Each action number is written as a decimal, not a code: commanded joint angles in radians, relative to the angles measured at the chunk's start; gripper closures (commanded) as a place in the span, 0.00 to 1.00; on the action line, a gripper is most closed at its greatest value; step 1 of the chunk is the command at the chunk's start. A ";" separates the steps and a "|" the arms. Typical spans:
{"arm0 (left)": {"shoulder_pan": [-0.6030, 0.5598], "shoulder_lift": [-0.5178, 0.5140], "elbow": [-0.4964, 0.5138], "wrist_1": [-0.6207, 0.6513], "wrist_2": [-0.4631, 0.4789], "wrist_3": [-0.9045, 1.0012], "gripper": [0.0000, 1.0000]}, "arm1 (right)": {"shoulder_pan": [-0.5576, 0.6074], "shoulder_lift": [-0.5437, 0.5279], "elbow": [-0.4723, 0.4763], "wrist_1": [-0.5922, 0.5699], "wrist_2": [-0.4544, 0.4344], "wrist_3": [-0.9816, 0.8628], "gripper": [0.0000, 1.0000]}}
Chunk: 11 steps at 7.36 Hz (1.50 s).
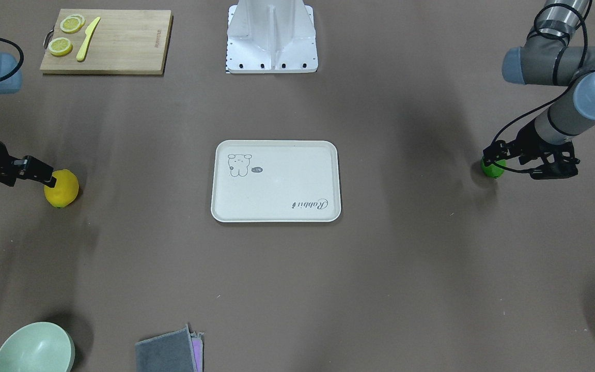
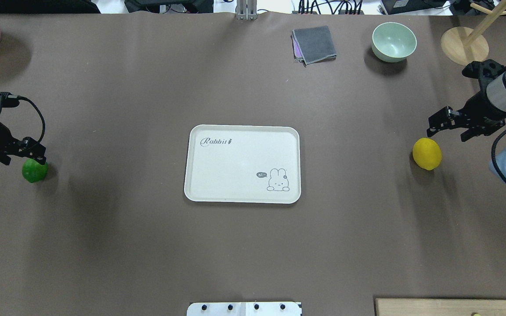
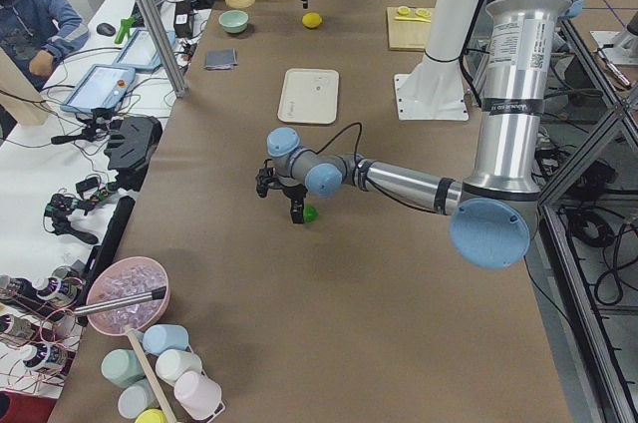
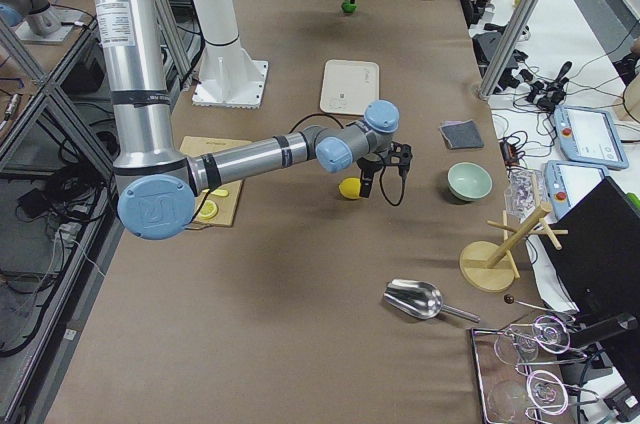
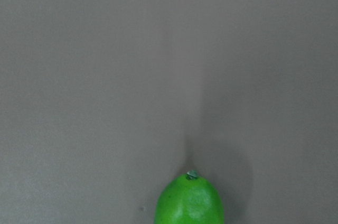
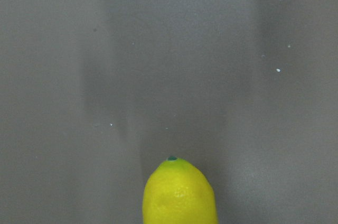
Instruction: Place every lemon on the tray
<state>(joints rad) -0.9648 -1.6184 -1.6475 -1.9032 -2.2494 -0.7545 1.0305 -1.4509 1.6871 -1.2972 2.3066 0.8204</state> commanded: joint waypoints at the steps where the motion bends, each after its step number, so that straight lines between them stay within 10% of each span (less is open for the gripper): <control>1: 0.014 0.014 0.021 -0.062 0.014 -0.041 0.03 | -0.033 0.001 -0.026 0.002 -0.024 -0.001 0.00; 2: 0.014 0.014 0.021 -0.062 0.014 -0.046 0.13 | -0.046 0.001 -0.032 0.002 -0.027 -0.001 0.00; 5: 0.014 0.014 0.012 -0.079 0.011 -0.068 1.00 | -0.073 0.003 -0.043 0.002 -0.032 -0.001 0.00; 9: 0.005 0.022 -0.064 -0.015 -0.036 -0.082 1.00 | -0.110 0.004 -0.069 0.022 -0.061 -0.001 0.00; 10: -0.006 0.014 -0.099 0.078 -0.056 -0.050 1.00 | -0.110 0.004 -0.067 0.022 -0.059 -0.003 0.21; 11: -0.008 0.008 -0.124 0.125 -0.056 -0.007 1.00 | -0.110 0.004 -0.067 0.024 -0.059 -0.004 0.63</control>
<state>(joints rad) -0.9667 -1.6031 -1.7349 -1.8532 -2.2934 -0.8057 0.9213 -1.4466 1.6205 -1.2761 2.2471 0.8177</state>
